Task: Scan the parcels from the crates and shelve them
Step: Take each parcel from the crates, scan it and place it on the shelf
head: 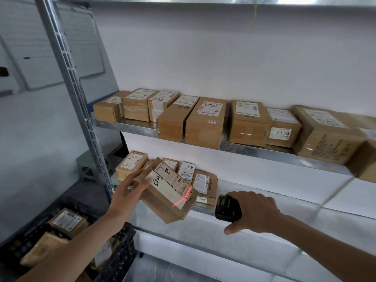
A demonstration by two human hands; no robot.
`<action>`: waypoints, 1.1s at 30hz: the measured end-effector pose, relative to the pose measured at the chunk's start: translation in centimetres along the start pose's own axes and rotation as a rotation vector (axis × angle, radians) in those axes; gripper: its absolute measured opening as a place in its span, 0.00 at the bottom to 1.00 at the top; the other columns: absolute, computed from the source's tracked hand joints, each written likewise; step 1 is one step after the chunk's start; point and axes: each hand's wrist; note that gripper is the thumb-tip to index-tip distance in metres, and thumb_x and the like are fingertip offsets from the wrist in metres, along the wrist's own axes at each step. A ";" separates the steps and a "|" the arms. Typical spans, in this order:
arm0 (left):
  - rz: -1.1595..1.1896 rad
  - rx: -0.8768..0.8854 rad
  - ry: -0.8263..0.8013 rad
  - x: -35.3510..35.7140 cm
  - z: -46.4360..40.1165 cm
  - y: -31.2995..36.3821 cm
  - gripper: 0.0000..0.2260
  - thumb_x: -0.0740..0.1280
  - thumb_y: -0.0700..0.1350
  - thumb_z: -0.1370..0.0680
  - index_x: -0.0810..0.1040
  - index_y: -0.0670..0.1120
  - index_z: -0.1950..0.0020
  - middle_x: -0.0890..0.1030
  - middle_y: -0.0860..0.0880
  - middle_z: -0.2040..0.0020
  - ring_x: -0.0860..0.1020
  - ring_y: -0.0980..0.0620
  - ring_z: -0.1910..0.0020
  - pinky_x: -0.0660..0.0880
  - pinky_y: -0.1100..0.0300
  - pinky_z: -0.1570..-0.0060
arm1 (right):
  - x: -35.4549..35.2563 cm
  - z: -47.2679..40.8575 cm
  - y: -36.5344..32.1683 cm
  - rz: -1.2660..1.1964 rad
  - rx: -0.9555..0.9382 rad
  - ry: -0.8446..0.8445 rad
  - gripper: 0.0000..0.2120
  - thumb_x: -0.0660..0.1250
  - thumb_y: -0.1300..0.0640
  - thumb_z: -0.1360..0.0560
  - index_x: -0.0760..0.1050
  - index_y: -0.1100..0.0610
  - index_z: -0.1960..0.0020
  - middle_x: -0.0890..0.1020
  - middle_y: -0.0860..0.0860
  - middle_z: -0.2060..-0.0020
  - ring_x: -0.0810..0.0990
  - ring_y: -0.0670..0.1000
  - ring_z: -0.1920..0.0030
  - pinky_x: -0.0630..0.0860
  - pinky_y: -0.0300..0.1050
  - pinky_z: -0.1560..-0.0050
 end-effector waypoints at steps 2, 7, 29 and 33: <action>-0.004 -0.001 -0.004 0.3 -0.3 0.0 0.25 0.74 0.70 0.41 0.79 0.72 0.44 0.79 0.53 0.38 0.77 0.48 0.37 0.76 0.41 0.36 | 0.1 -0.1 0.3 0.007 0.003 -0.005 0.36 0.74 0.25 0.38 0.72 0.42 0.38 0.80 0.39 0.50 0.77 0.46 0.48 0.71 0.45 0.52; -0.016 -0.002 -0.013 1.0 -0.7 -0.2 0.26 0.74 0.71 0.40 0.79 0.71 0.43 0.78 0.55 0.36 0.76 0.50 0.36 0.77 0.41 0.37 | 0.2 -0.2 0.9 -0.005 0.016 -0.001 0.36 0.75 0.25 0.39 0.71 0.41 0.37 0.81 0.40 0.48 0.78 0.46 0.47 0.68 0.45 0.54; 0.060 -0.077 -0.149 8.4 -1.1 0.1 0.18 0.73 0.49 0.24 0.77 0.55 0.34 0.80 0.46 0.39 0.79 0.47 0.40 0.80 0.63 0.63 | 0.9 -0.3 4.6 -0.336 0.025 0.028 0.39 0.80 0.33 0.36 0.68 0.39 0.30 0.79 0.36 0.42 0.74 0.44 0.45 0.68 0.41 0.51; 0.077 -0.107 -0.231 11.3 -1.1 -1.2 0.20 0.73 0.55 0.28 0.77 0.55 0.37 0.82 0.48 0.41 0.80 0.49 0.40 0.81 0.62 0.60 | 2.9 -1.0 5.2 -0.466 -0.010 0.082 0.39 0.82 0.41 0.35 0.68 0.40 0.29 0.79 0.36 0.40 0.77 0.44 0.42 0.74 0.40 0.45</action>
Point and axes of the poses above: each hand's wrist, its own z-axis away from the middle knuckle, its own x-axis out of the palm, y = z × x
